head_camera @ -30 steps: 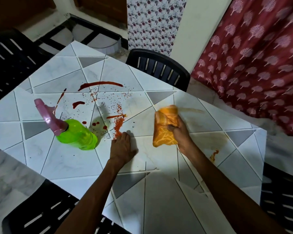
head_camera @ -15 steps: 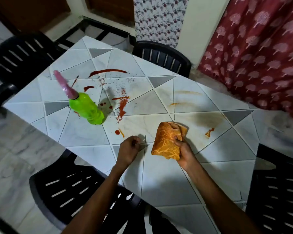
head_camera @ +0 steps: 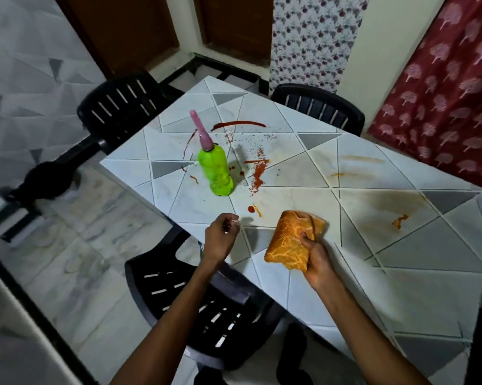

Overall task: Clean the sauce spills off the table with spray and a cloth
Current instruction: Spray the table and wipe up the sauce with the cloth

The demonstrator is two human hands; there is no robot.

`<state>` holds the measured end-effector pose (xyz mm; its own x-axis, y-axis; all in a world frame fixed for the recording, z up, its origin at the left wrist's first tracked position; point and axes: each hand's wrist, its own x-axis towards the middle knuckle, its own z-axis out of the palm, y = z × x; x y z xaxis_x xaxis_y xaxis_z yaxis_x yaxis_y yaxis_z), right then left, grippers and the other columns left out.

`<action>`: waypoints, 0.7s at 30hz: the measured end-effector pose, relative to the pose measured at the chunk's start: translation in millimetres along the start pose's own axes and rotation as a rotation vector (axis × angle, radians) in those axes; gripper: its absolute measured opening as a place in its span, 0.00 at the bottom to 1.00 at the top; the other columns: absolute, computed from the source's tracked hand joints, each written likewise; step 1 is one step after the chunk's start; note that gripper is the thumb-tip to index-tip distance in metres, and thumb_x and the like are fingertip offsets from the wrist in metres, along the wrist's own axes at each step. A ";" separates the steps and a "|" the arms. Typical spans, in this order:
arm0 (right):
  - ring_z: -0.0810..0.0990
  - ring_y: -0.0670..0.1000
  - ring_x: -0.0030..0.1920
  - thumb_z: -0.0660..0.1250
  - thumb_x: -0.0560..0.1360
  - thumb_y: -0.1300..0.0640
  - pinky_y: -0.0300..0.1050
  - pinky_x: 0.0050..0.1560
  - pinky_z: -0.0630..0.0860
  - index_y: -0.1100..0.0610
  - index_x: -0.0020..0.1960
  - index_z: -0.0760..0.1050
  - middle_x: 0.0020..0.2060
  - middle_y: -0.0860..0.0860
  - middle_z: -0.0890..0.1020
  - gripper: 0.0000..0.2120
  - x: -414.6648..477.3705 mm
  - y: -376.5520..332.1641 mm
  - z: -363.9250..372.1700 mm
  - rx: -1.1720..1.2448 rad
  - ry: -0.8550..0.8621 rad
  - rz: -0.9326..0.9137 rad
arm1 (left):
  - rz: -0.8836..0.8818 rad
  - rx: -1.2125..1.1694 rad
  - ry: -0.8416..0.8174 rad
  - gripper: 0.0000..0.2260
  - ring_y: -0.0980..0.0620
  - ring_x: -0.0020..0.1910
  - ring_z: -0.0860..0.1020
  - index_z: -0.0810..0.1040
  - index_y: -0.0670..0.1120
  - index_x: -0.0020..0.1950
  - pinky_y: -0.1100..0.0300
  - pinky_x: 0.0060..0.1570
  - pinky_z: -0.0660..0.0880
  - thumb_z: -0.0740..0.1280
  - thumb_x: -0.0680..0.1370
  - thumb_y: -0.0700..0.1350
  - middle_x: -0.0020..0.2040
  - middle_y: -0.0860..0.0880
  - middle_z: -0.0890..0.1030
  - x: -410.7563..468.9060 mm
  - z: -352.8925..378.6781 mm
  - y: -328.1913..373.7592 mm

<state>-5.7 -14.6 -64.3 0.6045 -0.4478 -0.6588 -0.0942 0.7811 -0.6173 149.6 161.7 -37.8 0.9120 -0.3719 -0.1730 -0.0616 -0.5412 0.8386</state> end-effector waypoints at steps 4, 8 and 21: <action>0.79 0.66 0.64 0.83 0.60 0.46 0.56 0.48 0.83 0.56 0.76 0.68 0.68 0.63 0.78 0.49 -8.3 13.7 45.2 0.001 -0.004 -0.084 | 0.034 -0.041 -0.048 0.04 0.55 0.45 0.82 0.82 0.52 0.49 0.61 0.50 0.77 0.70 0.76 0.44 0.43 0.56 0.84 18.8 -41.8 -15.3; 0.79 0.65 0.63 0.87 0.52 0.42 0.63 0.57 0.81 0.60 0.75 0.68 0.69 0.63 0.76 0.58 -11.6 33.7 108.0 0.041 -0.076 -0.170 | 0.096 -0.067 -0.118 0.04 0.60 0.43 0.80 0.82 0.51 0.49 0.68 0.47 0.74 0.71 0.76 0.43 0.42 0.57 0.83 47.3 -95.5 -33.1; 0.77 0.67 0.67 0.87 0.55 0.45 0.70 0.65 0.74 0.58 0.75 0.68 0.68 0.63 0.77 0.54 -41.5 83.2 178.1 0.178 0.130 -0.350 | 0.176 -0.127 -0.357 0.05 0.59 0.42 0.80 0.83 0.51 0.48 0.68 0.46 0.73 0.71 0.75 0.42 0.43 0.54 0.84 98.0 -165.0 -46.3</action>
<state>102.3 146.5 -11.8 0.4697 -0.7423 -0.4778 0.2449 0.6296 -0.7373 308.8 274.7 -8.4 0.6930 -0.7005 -0.1705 -0.1330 -0.3567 0.9247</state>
